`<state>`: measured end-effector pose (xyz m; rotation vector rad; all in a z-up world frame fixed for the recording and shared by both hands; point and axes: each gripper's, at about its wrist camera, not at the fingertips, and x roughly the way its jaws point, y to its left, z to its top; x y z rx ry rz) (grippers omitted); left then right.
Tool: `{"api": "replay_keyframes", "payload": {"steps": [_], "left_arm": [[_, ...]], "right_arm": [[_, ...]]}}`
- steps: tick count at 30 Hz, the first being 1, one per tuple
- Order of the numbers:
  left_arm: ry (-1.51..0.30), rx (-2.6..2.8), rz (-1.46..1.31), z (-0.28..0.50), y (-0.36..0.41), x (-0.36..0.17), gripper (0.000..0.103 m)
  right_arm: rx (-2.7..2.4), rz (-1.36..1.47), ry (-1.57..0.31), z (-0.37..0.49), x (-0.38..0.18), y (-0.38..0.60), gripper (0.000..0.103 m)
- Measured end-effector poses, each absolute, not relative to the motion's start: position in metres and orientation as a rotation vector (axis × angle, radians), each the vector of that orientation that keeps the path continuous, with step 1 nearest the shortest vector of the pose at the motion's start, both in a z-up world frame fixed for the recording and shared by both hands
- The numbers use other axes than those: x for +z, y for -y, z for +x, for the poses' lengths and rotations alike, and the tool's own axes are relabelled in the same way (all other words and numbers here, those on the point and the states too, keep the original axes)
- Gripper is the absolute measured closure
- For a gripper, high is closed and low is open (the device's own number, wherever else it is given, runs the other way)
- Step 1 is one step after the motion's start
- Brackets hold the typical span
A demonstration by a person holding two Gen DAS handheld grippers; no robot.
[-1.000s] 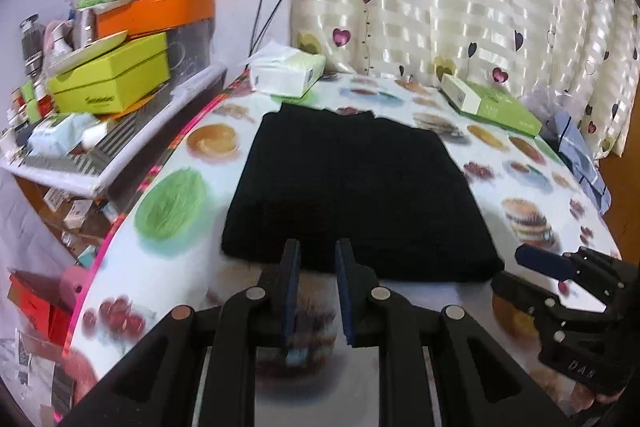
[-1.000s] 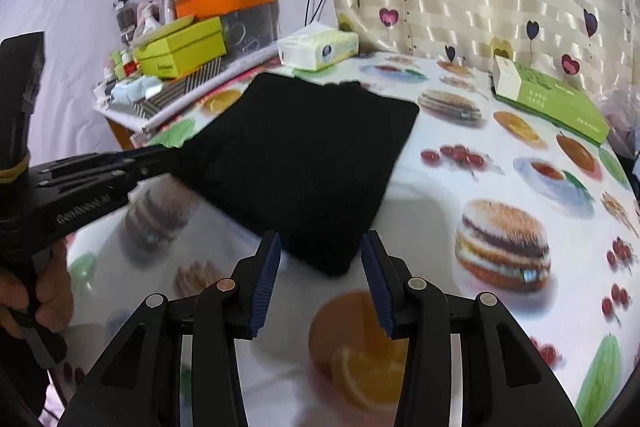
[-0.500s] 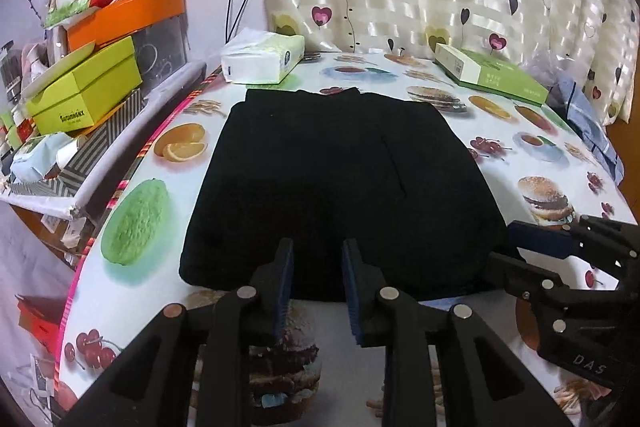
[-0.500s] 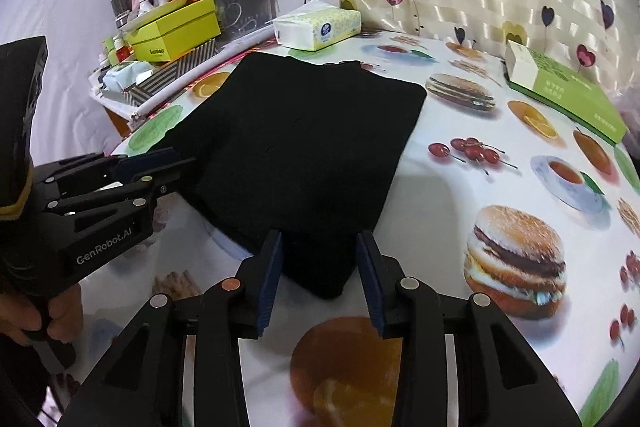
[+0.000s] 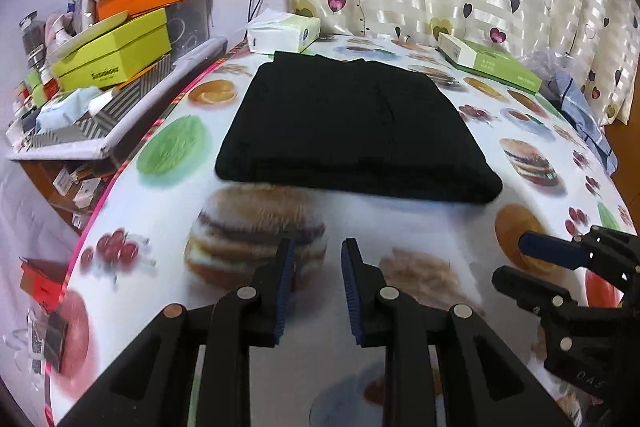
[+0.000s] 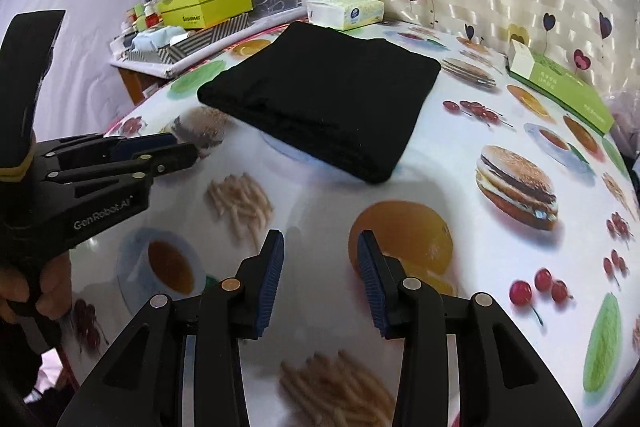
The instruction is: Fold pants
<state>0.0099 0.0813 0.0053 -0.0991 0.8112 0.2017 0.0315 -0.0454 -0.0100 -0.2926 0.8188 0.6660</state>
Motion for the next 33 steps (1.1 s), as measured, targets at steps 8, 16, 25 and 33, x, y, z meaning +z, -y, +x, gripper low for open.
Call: {"api": "replay_keyframes", "payload": {"steps": [8, 16, 25, 33], "left_arm": [[-0.816, 0.201, -0.095, 0.003, -0.081, 0.001, 0.076], [-0.844, 0.201, -0.087, 0.018, -0.083, -0.006, 0.076], [-0.855, 0.192, -0.062, 0.025, -0.084, -0.008, 0.069], [-0.858, 0.193, -0.075, 0.026, -0.089, -0.009, 0.061]], "right_arm": [[0.658, -0.339, -0.812, 0.028, -0.014, 0.04, 0.059], [0.63, -0.331, -0.841, 0.045, -0.02, 0.037, 0.056], [0.641, -0.334, -0.849, 0.051, -0.021, 0.032, 0.041], [0.635, -0.337, -0.85, 0.053, -0.022, 0.031, 0.037]]}}
